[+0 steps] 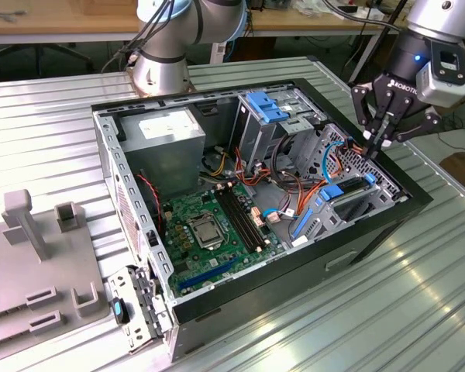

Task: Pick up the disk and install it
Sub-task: 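Insert the first disk wire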

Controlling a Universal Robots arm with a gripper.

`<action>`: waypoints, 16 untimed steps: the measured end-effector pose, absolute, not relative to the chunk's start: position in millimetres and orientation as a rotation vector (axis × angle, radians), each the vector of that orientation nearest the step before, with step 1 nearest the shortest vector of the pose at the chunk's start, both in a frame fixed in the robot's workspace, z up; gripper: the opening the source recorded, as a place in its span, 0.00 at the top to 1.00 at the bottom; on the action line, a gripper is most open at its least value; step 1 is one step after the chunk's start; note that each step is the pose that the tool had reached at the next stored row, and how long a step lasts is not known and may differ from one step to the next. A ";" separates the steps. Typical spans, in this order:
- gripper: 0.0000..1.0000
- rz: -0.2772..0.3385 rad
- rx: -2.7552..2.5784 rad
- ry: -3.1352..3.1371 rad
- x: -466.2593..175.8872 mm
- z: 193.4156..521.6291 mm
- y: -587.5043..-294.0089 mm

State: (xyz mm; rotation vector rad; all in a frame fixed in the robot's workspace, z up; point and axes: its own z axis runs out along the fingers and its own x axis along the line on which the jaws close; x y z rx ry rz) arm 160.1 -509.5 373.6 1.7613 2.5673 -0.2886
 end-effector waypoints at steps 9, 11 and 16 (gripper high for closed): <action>0.84 -0.290 1.904 2.476 160.1 370.2 -509.8; 0.84 -0.290 1.916 2.468 160.1 368.8 -509.8; 0.84 -0.277 1.926 2.462 158.1 365.1 -510.0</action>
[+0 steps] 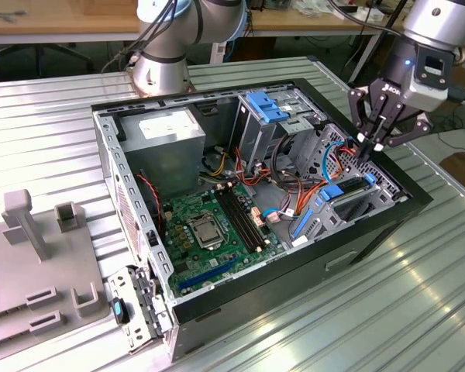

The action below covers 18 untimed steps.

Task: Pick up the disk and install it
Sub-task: 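Insert the first disk wire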

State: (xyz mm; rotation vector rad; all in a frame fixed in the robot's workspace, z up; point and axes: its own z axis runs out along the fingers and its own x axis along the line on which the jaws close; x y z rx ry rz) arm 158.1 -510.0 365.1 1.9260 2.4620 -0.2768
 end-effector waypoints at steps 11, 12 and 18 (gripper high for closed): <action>0.84 -0.269 2.010 2.395 157.6 363.2 -510.6; 0.84 -0.269 2.026 2.383 157.6 362.7 -510.8; 0.84 -0.270 2.089 2.334 157.7 361.0 -511.4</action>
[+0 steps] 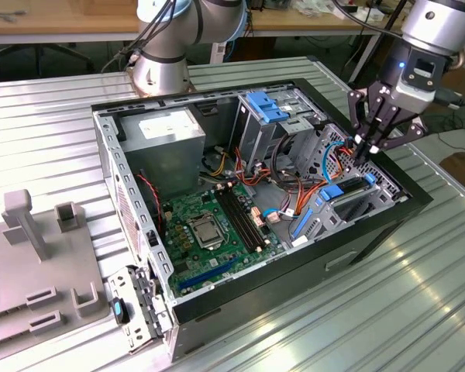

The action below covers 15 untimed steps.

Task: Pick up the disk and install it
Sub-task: 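Insert the first disk wire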

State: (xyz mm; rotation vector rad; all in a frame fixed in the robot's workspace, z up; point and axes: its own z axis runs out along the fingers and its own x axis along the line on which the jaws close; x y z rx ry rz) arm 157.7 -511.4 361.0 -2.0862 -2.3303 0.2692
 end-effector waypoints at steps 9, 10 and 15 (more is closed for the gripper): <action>0.84 0.236 -2.109 -2.300 155.2 359.6 -518.8; 0.84 0.232 -2.108 -2.299 155.2 359.3 -521.3; 0.84 0.227 -2.115 -2.290 155.0 355.4 -528.4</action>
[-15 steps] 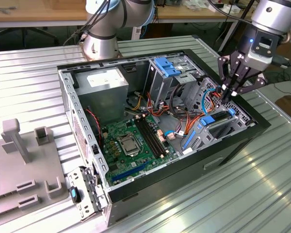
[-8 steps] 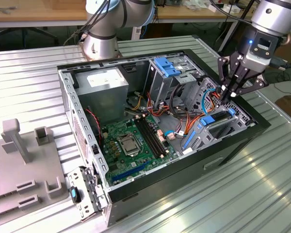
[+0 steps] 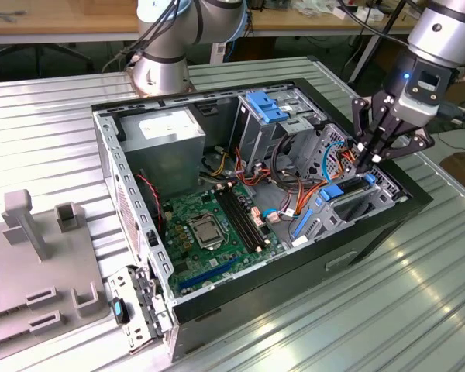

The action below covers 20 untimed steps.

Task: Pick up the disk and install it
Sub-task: 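Insert the first disk wire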

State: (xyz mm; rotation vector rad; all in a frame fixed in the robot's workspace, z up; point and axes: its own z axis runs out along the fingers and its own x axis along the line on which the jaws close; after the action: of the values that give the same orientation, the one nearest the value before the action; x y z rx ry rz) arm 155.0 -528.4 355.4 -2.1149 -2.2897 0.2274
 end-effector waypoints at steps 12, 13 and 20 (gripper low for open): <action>0.84 0.203 -2.183 -2.241 145.4 347.4 -531.0; 0.84 0.197 -2.186 -2.244 143.8 347.3 -531.0; 0.84 0.187 -2.192 -2.248 141.6 347.3 -531.0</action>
State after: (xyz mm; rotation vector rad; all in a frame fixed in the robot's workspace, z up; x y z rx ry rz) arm 141.6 -531.0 347.3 -2.1922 -2.2479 0.1875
